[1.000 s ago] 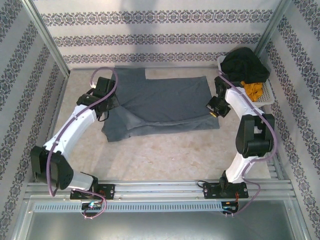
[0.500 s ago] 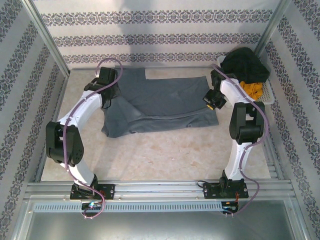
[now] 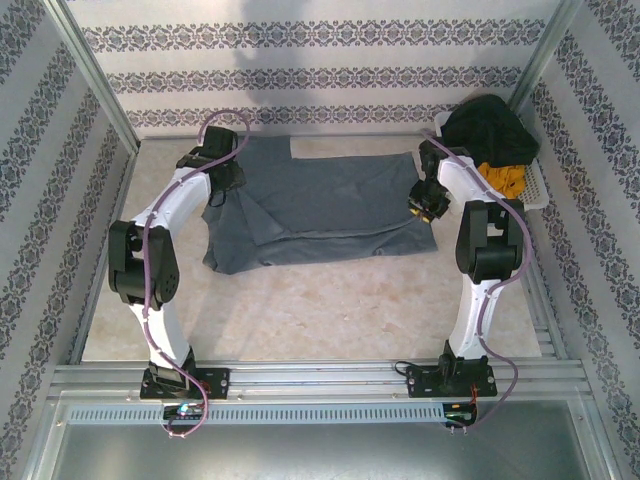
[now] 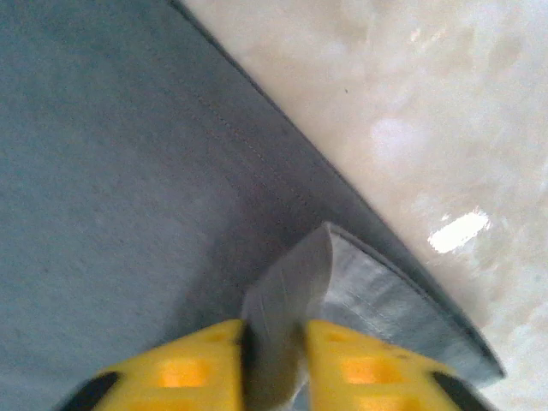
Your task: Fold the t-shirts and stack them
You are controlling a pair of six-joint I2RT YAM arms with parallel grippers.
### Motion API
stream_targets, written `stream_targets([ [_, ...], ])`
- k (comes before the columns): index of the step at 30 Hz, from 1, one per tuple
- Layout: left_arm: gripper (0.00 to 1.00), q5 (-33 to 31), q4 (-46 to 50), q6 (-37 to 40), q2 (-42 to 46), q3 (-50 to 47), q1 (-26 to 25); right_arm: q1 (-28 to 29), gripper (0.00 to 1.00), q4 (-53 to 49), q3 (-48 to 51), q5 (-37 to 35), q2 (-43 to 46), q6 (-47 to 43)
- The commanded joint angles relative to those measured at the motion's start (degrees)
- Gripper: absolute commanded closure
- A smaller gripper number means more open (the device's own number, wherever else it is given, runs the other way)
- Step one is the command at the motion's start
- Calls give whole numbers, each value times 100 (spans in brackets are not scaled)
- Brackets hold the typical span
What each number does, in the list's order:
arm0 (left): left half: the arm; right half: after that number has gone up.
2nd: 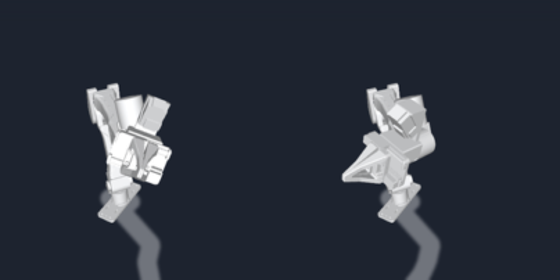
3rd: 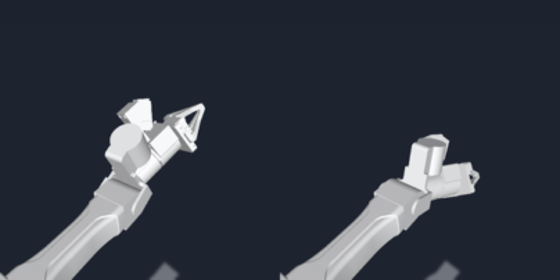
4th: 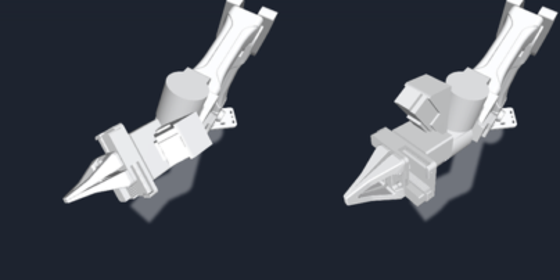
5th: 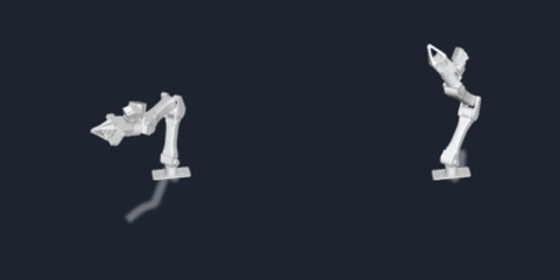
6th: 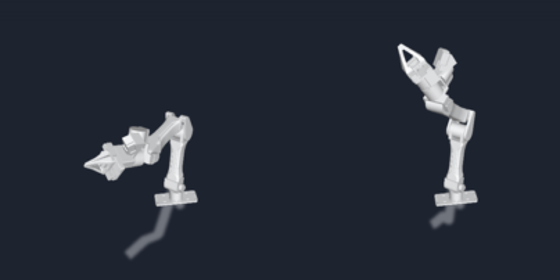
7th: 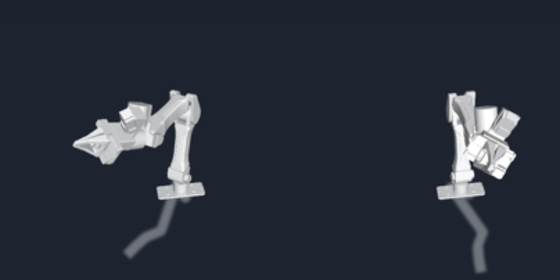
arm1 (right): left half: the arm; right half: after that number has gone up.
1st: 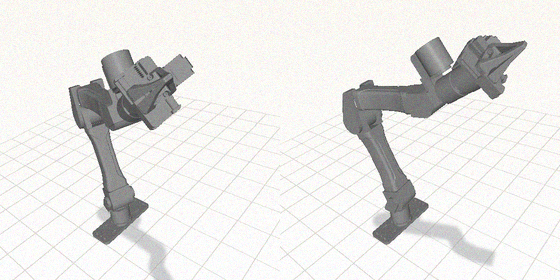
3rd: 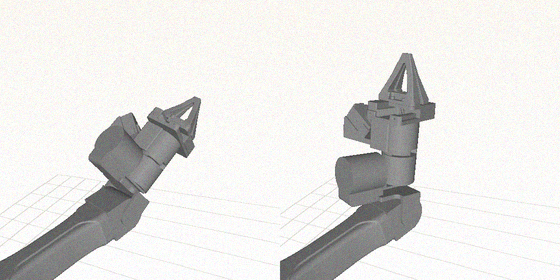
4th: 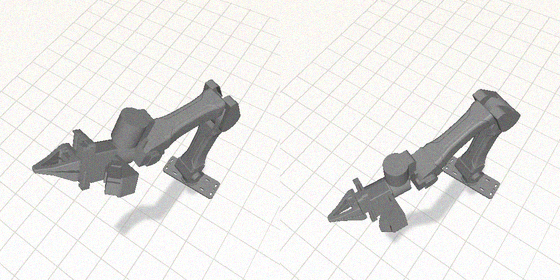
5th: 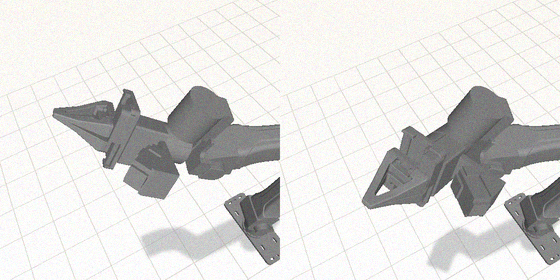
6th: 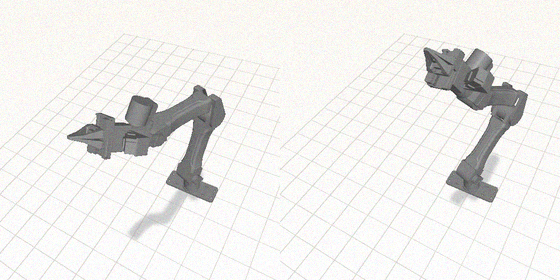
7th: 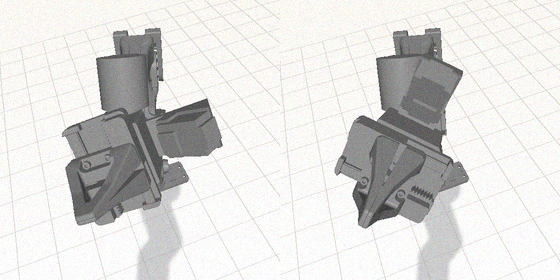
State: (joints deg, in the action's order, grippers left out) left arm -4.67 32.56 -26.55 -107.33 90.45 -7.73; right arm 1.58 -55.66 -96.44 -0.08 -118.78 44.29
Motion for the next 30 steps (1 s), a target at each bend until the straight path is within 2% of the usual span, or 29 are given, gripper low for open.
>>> stream_targets([
  [1,50,-71,788,-381,191,123,174,-100,57,-235,-72,-45,254,-166],
  [3,46,-105,1047,-856,531,-303,201,-142,49,-169,213,-45,576,-231],
  [5,45,-34,1334,-1492,977,-866,281,-174,46,-64,653,-30,967,-272],
  [8,44,224,1373,-2401,1783,-1994,556,-201,46,313,1471,166,1520,-310],
  [10,46,661,1081,-3052,2298,-2855,864,-253,48,817,2184,474,1923,-258],
  [13,48,1195,598,-3712,2621,-3694,1303,-398,50,1566,3028,883,2312,-94],
  [15,48,1456,284,-4039,2599,-3992,1425,-510,50,1951,3373,1136,2418,-8],
  [20,50,1745,-193,-4455,2327,-4191,1448,-675,52,2199,3601,1315,2306,36],
  [26,60,2091,-443,-4684,2039,-4364,1414,-878,52,2296,3706,1358,2184,213],
  [30,61,2124,-498,-4729,1974,-4372,1277,-959,52,2258,3644,1372,2067,209],
])
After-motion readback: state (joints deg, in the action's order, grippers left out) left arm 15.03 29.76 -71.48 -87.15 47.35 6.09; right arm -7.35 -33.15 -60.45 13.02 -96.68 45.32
